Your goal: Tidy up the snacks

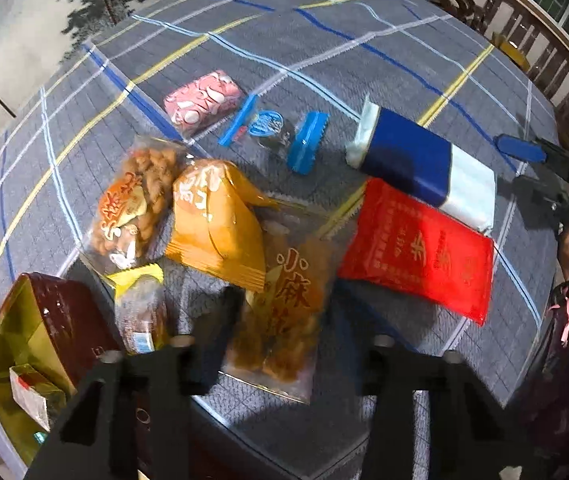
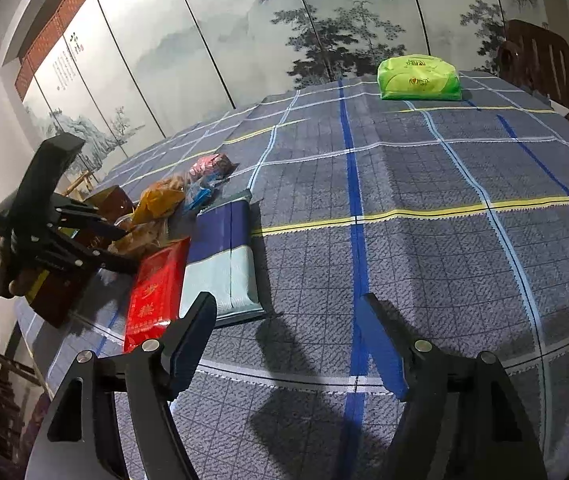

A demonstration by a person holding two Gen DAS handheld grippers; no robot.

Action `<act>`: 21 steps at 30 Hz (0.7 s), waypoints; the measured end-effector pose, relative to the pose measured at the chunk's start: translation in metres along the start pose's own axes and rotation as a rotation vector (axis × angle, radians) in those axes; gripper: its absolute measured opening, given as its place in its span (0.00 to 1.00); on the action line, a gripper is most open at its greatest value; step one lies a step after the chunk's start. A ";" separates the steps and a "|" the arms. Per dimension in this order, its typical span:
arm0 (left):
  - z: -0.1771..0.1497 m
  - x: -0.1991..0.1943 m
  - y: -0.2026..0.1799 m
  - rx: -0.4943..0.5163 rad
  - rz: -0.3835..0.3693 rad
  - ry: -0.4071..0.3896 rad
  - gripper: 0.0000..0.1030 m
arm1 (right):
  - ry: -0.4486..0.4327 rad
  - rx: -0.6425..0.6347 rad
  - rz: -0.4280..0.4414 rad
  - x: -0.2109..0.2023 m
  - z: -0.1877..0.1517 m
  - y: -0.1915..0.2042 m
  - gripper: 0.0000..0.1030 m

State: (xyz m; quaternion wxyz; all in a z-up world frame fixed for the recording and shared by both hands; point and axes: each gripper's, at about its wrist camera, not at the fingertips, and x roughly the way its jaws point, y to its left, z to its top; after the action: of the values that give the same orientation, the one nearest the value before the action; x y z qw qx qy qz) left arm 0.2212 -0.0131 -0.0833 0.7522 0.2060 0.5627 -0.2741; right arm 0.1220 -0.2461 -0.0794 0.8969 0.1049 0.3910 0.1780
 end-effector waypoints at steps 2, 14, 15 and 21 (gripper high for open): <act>-0.006 -0.003 -0.006 -0.032 0.041 0.003 0.34 | -0.004 -0.009 0.003 0.000 -0.001 0.001 0.74; -0.084 -0.080 -0.068 -0.415 -0.007 -0.214 0.33 | -0.026 -0.063 0.071 -0.021 0.009 0.021 0.74; -0.088 -0.087 -0.072 -0.421 -0.008 -0.236 0.33 | -0.027 -0.087 0.100 -0.024 0.010 0.029 0.74; -0.105 -0.121 -0.075 -0.445 0.053 -0.297 0.33 | 0.069 -0.242 0.284 -0.011 0.014 0.085 0.74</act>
State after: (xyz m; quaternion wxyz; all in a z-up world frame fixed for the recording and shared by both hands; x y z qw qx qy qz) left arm 0.0688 0.0163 0.0034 0.8601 0.0077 0.4872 -0.1511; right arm 0.1047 -0.1732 -0.0349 0.8548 0.0444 0.3787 0.3520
